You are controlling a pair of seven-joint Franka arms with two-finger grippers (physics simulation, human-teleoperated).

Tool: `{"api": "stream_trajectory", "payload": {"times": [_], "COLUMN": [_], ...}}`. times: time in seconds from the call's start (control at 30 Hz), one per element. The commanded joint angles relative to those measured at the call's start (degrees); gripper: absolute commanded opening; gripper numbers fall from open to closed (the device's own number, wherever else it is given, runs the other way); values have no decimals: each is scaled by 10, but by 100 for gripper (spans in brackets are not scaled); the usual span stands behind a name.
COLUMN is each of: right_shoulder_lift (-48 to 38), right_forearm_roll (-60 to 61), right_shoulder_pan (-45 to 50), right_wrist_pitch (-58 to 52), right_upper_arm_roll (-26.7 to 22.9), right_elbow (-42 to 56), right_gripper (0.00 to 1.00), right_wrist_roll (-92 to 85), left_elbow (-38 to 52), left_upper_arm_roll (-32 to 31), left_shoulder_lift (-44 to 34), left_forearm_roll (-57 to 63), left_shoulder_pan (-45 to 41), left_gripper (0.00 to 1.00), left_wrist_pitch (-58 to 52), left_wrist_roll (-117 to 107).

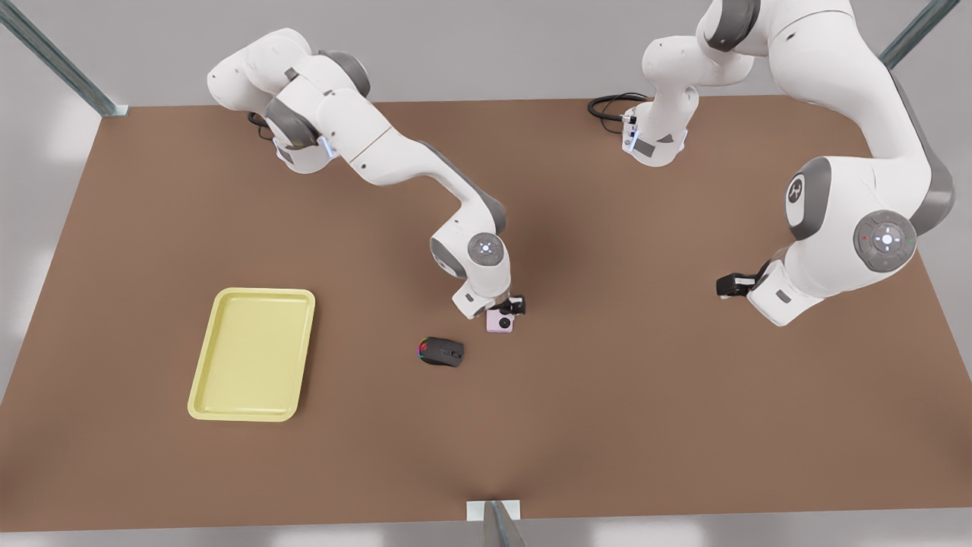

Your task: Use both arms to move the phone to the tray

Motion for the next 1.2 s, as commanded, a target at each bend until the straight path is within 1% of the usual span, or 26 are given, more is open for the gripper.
{"api": "stream_trajectory", "payload": {"times": [0.0,0.13,0.47,1.1,1.17], "right_shoulder_lift": [1,21,37,44,44], "right_forearm_roll": [-17,-17,-23,-23,-23], "right_shoulder_pan": [0,7,9,13,12], "right_wrist_pitch": [37,38,38,50,50], "right_upper_arm_roll": [0,2,4,4,4], "right_elbow": [-6,-1,2,2,2], "right_gripper": [100,100,100,100,97], "right_wrist_roll": [144,142,131,122,118], "left_elbow": [1,1,0,1,1], "left_upper_arm_roll": [0,0,0,0,0], "left_shoulder_lift": [1,1,2,2,2], "left_forearm_roll": [0,0,0,-3,-3], "left_shoulder_pan": [0,0,0,0,0], "left_gripper": [100,100,100,100,100], "left_wrist_pitch": [1,2,2,2,2], "left_wrist_roll": [19,16,15,14,14]}}
